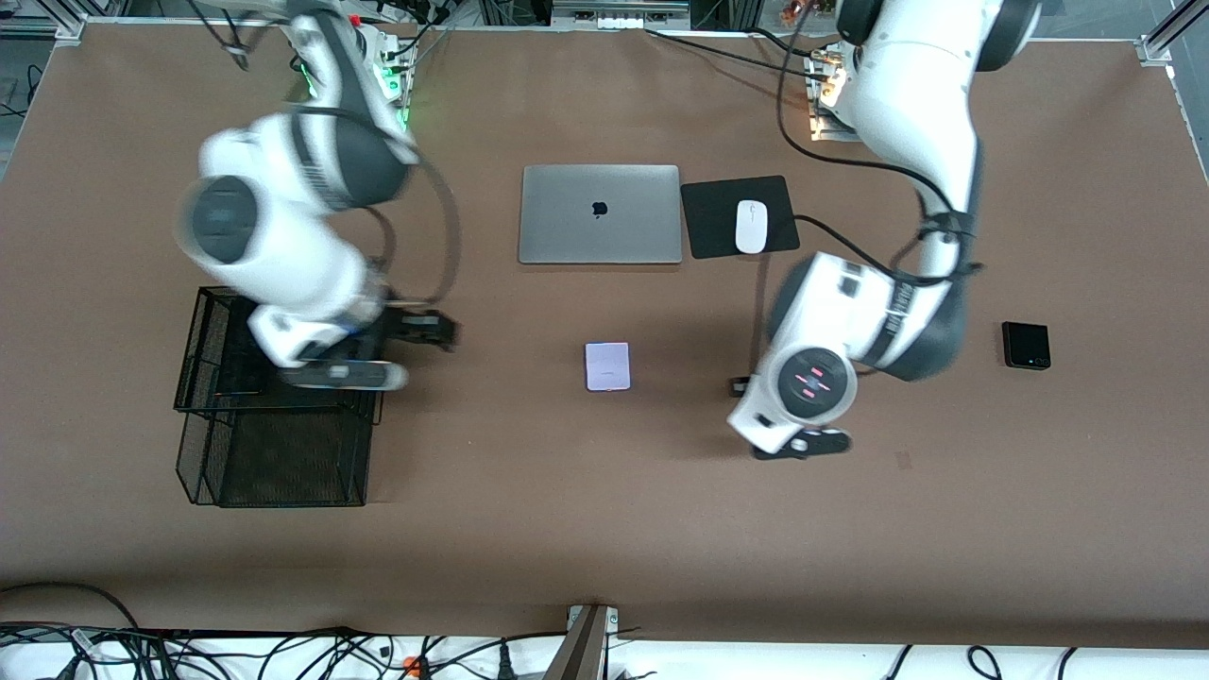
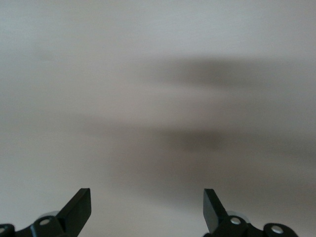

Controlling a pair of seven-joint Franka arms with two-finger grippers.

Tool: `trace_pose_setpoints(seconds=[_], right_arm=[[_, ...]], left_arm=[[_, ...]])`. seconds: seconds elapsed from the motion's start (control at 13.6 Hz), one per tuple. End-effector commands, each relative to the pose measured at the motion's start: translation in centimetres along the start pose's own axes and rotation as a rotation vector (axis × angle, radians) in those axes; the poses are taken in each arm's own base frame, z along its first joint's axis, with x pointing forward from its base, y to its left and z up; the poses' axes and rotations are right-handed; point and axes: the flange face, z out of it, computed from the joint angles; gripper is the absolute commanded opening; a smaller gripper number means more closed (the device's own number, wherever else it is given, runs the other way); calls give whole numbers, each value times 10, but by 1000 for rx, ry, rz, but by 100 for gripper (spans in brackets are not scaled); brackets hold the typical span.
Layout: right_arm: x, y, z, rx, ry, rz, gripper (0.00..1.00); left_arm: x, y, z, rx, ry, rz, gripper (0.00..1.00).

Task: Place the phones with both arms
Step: 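Release the Huawei phone with the left gripper while the right gripper approaches, then grasp the Huawei with the right gripper while the left gripper grasps the flip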

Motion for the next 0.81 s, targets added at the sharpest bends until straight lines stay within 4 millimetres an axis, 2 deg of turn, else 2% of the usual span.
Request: trace_pose_setpoints(seconds=[0.0, 0.07, 0.22, 0.29, 0.37, 0.59, 0.73], right_arm=[[4, -81, 61, -3, 76, -2, 99], [-4, -108, 86, -6, 90, -20, 98], [-12, -127, 119, -4, 114, -54, 98], [-23, -140, 136, -5, 117, -78, 99], [-30, -146, 151, -12, 121, -93, 99], [-56, -164, 196, -94, 149, -192, 99], [-68, -171, 214, -116, 155, -227, 99]], left_arm=[[-14, -75, 21, 103, -71, 136, 100], [-10, -104, 27, 122, -76, 177, 100], [-8, -155, 39, 114, -55, 231, 100], [-10, -184, 43, 94, -29, 246, 100], [-15, -214, 49, 70, -4, 257, 100], [-31, -286, 74, 19, 51, 264, 100], [-45, -331, 97, -22, 98, 267, 100]])
